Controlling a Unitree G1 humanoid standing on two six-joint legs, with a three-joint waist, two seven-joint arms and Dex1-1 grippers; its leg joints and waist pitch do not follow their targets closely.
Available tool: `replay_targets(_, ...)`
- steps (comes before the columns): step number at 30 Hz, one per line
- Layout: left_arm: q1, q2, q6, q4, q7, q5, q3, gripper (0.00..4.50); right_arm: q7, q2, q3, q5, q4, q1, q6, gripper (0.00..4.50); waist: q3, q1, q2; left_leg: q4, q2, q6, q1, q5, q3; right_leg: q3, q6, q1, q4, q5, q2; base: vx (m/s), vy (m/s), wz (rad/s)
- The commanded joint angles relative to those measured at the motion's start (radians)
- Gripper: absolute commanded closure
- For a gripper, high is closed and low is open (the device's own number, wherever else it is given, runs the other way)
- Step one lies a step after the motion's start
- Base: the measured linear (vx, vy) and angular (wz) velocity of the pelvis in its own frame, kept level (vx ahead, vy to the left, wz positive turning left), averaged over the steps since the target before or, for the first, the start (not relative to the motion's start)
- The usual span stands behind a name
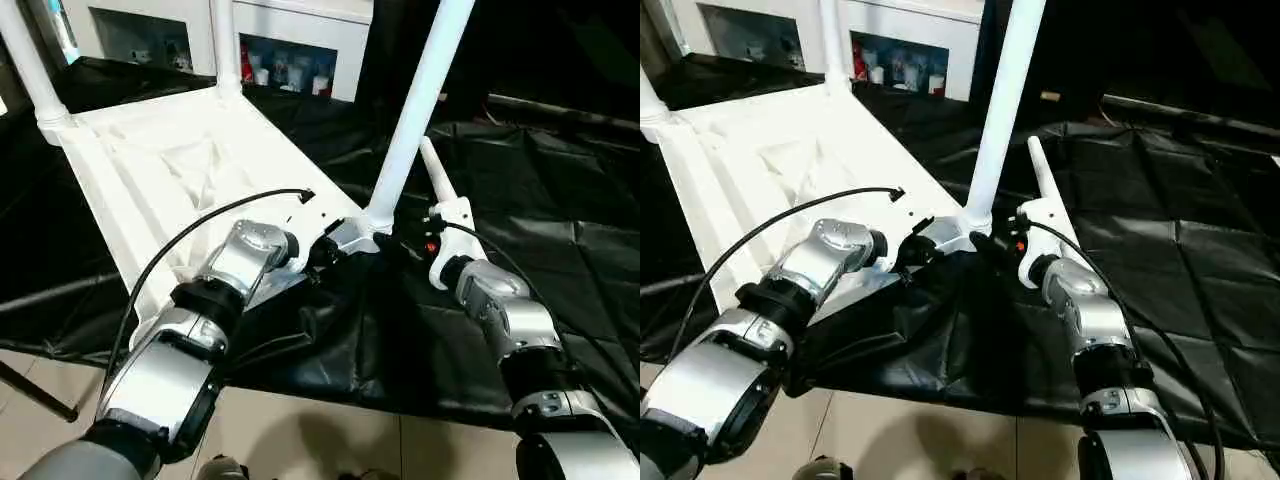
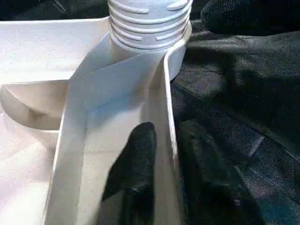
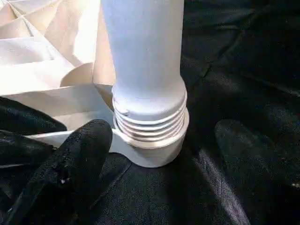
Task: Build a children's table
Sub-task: Rotate leg to tighten
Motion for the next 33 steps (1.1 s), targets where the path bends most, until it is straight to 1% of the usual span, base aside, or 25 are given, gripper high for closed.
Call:
replay_targets(1,-0.004,0.011,0.02,0.029,-0.012,0.017,-0.015,3.82,-0.002,-0.013,-0.008,0.013,-0.019,0.001,0.012,0.53,-0.07,0.004,0.016,-0.062,0.025,0.019,0.021,-0.168,-0.014,0.039,-0.249,0.054,-0.064,-0.021,-0.074,0.0,0.0,0.0)
replay_targets(2,-0.005,0.013,0.021,0.029,-0.017,0.017,-0.015,3.82,0.0,-0.014,-0.006,0.011,-0.02,0.001,0.01,0.53,-0.07,0.004,0.016,-0.062,0.025,0.02,0.021,-0.166,-0.014,0.038,-0.25,0.055,-0.063,-0.02,-0.074,0.0,0.0,0.0)
replay_targets(3,-0.005,0.015,0.023,0.029,-0.021,0.017,-0.016,4.02,0.001,-0.016,-0.005,0.009,-0.021,0.001,0.009,0.53,-0.07,0.004,0.018,-0.062,0.025,0.019,0.022,-0.166,-0.013,0.039,-0.252,0.054,-0.064,-0.02,-0.075,0.0,0.0,0.0)
replay_targets(7,-0.002,0.023,0.029,0.03,-0.051,0.014,-0.018,4.27,0.047,-0.039,0.025,-0.011,-0.049,0.014,-0.009,0.53,-0.068,0.004,0.018,-0.061,0.025,0.024,0.021,-0.168,-0.013,0.039,-0.254,0.055,-0.065,-0.031,-0.075,0.0,0.0,0.0)
replay_targets(8,0.01,0.033,0.017,0.021,-0.081,0.024,-0.036,4.37,0.093,-0.064,0.043,-0.019,-0.057,0.021,-0.027,0.53,-0.067,0.005,0.016,-0.061,0.025,0.027,0.021,-0.169,-0.012,0.039,-0.252,0.055,-0.066,-0.038,-0.075,0.0,0.0,0.0)
replay_targets(11,0.023,0.043,0.001,0.01,-0.107,0.037,-0.057,4.47,0.138,-0.086,0.056,-0.023,-0.061,0.023,-0.042,0.53,-0.066,0.008,0.017,-0.062,0.026,0.031,0.021,-0.174,-0.013,0.039,-0.245,0.056,-0.069,-0.056,-0.076,0.0,0.0,0.0)
replay_targets(12,0.037,0.057,-0.027,-0.003,-0.14,0.048,-0.077,4.47,0.18,-0.104,0.068,-0.026,-0.059,0.019,-0.055,0.53,-0.065,0.008,0.017,-0.062,0.027,0.031,0.022,-0.186,-0.013,0.04,-0.244,0.055,-0.07,-0.071,-0.077,0.0,0.0,0.0)
replay_targets(13,0.039,0.059,-0.028,-0.005,-0.143,0.048,-0.078,4.47,0.183,-0.106,0.069,-0.026,-0.058,0.018,-0.056,0.53,-0.063,0.007,0.018,-0.064,0.027,0.028,0.023,-0.202,-0.013,0.039,-0.24,0.053,-0.074,-0.102,-0.077,0.0,0.0,0.0)
replay_targets(14,0.056,0.075,-0.052,-0.027,-0.184,0.047,-0.089,4.47,0.225,-0.123,0.082,-0.026,-0.06,0.015,-0.066,0.53,-0.062,0.007,0.015,-0.065,0.027,0.027,0.023,-0.209,-0.014,0.039,-0.237,0.053,-0.075,-0.119,-0.076,0.0,0.0,0.0)
replay_targets(15,0.063,0.082,-0.064,-0.037,-0.198,0.046,-0.092,4.47,0.238,-0.129,0.087,-0.025,-0.062,0.015,-0.069,0.53,-0.062,0.008,0.018,-0.065,0.029,0.023,0.025,-0.219,-0.014,0.039,-0.234,0.051,-0.076,-0.139,-0.078,0.0,0.0,0.0)
replay_targets(16,0.078,0.097,-0.076,-0.061,-0.241,0.039,-0.099,4.47,0.265,-0.139,0.096,-0.026,-0.064,0.015,-0.075,0.53,-0.062,0.008,0.015,-0.066,0.03,0.019,0.025,-0.223,-0.014,0.039,-0.232,0.049,-0.077,-0.147,-0.078,0.0,0.0,0.0)
replay_targets(17,0.104,0.121,-0.133,-0.103,-0.312,0.023,-0.11,4.47,0.303,-0.156,0.111,-0.029,-0.066,0.014,-0.081,0.53,-0.063,0.011,0.018,-0.067,0.032,0.017,0.025,-0.225,-0.018,0.038,-0.233,0.051,-0.076,-0.152,-0.081,0.0,0.0,0.0)
replay_targets(18,0.119,0.134,-0.166,-0.127,-0.352,0.013,-0.116,4.47,0.325,-0.166,0.12,-0.031,-0.067,0.014,-0.084,0.53,-0.063,0.01,0.018,-0.067,0.033,0.017,0.023,-0.223,-0.017,0.039,-0.232,0.051,-0.075,-0.148,-0.081,0.0,0.0,0.0)
replay_targets(19,0.127,0.142,-0.186,-0.14,-0.376,0.007,-0.12,4.47,0.338,-0.172,0.125,-0.031,-0.067,0.014,-0.087,0.53,-0.065,0.01,0.021,-0.067,0.034,0.015,0.027,-0.215,-0.014,0.04,-0.237,0.047,-0.072,-0.119,-0.078,0.0,0.0,0.0)
replay_targets(20,0.15,0.167,-0.159,-0.189,-0.432,-0.019,-0.122,4.47,0.388,-0.189,0.142,-0.029,-0.072,0.018,-0.084,0.53,-0.065,0.01,0.013,-0.066,0.033,0.016,0.028,-0.21,-0.012,0.039,-0.241,0.047,-0.069,-0.106,-0.076,0.0,0.0,0.0)
replay_targets(21,0.16,0.178,-0.158,-0.209,-0.454,-0.029,-0.122,4.47,0.416,-0.197,0.152,-0.027,-0.075,0.021,-0.083,0.53,-0.065,0.015,0.018,-0.066,0.034,0.022,0.026,-0.2,-0.012,0.039,-0.247,0.048,-0.065,-0.089,-0.076,0.0,0.0,0.0)
replay_targets(22,0.166,0.185,-0.161,-0.221,-0.466,-0.035,-0.123,4.47,0.433,-0.202,0.158,-0.026,-0.077,0.022,-0.082,0.53,-0.065,0.016,0.02,-0.067,0.034,0.024,0.025,-0.192,-0.013,0.039,-0.247,0.048,-0.063,-0.075,-0.076,0.0,0.0,0.0)
replay_targets(23,0.173,0.194,-0.163,-0.234,-0.479,-0.04,-0.12,4.47,0.461,-0.209,0.17,-0.028,-0.081,0.025,-0.083,0.53,-0.065,0.016,0.013,-0.066,0.034,0.026,0.025,-0.192,-0.012,0.038,-0.247,0.048,-0.063,-0.074,-0.075,0.0,0.0,0.0)
replay_targets(24,0.178,0.199,-0.162,-0.242,-0.487,-0.044,-0.118,4.47,0.478,-0.213,0.179,-0.029,-0.083,0.027,-0.083,0.53,-0.065,0.018,0.015,-0.065,0.033,0.027,0.026,-0.188,-0.011,0.039,-0.248,0.049,-0.061,-0.074,-0.076,0.0,0.0,0.0)
replay_targets(25,0.192,0.215,-0.161,-0.268,-0.513,-0.055,-0.114,4.47,0.512,-0.218,0.2,-0.04,-0.076,0.031,-0.09,0.53,-0.065,0.019,0.007,-0.064,0.034,0.03,0.026,-0.183,-0.01,0.038,-0.248,0.048,-0.062,-0.074,-0.076,0.0,0.0,0.0)
replay_targets(26,0.196,0.222,-0.161,-0.275,-0.517,-0.055,-0.113,4.47,0.523,-0.219,0.211,-0.048,-0.07,0.032,-0.098,0.53,-0.065,0.021,0.007,-0.064,0.034,0.031,0.024,-0.177,-0.011,0.038,-0.249,0.05,-0.059,-0.074,-0.079,0.0,0.0,0.0)
replay_targets(27,0.198,0.225,-0.161,-0.278,-0.519,-0.056,-0.113,4.47,0.528,-0.219,0.216,-0.052,-0.068,0.033,-0.102,0.53,-0.064,0.022,0.011,-0.064,0.034,0.033,0.026,-0.176,-0.009,0.039,-0.246,0.047,-0.061,-0.082,-0.079,0.0,0.0,0.0)
replay_targets(29,0.207,0.243,-0.17,-0.287,-0.525,-0.05,-0.105,4.47,0.544,-0.208,0.237,-0.056,-0.05,0.029,-0.118,0.53,-0.064,0.024,0.004,-0.063,0.032,0.035,0.024,-0.166,-0.009,0.039,-0.24,0.047,-0.061,-0.097,-0.08,0.0,0.0,0.0)
replay_targets(30,0.207,0.243,-0.17,-0.287,-0.525,-0.05,-0.105,4.47,0.544,-0.208,0.237,-0.056,-0.05,0.029,-0.118,0.53,-0.064,0.024,0.004,-0.063,0.032,0.035,0.024,-0.166,-0.009,0.039,-0.24,0.047,-0.061,-0.097,-0.08,0.0,0.0,0.0)
replay_targets(33,0.219,0.256,-0.163,-0.308,-0.536,-0.052,-0.102,4.47,0.523,-0.181,0.237,-0.064,-0.007,0.005,-0.138,0.53,-0.063,0.022,0.004,-0.065,0.033,0.025,0.023,-0.18,-0.011,0.039,-0.228,0.045,-0.064,-0.142,-0.082,0.0,0.0,0.0)
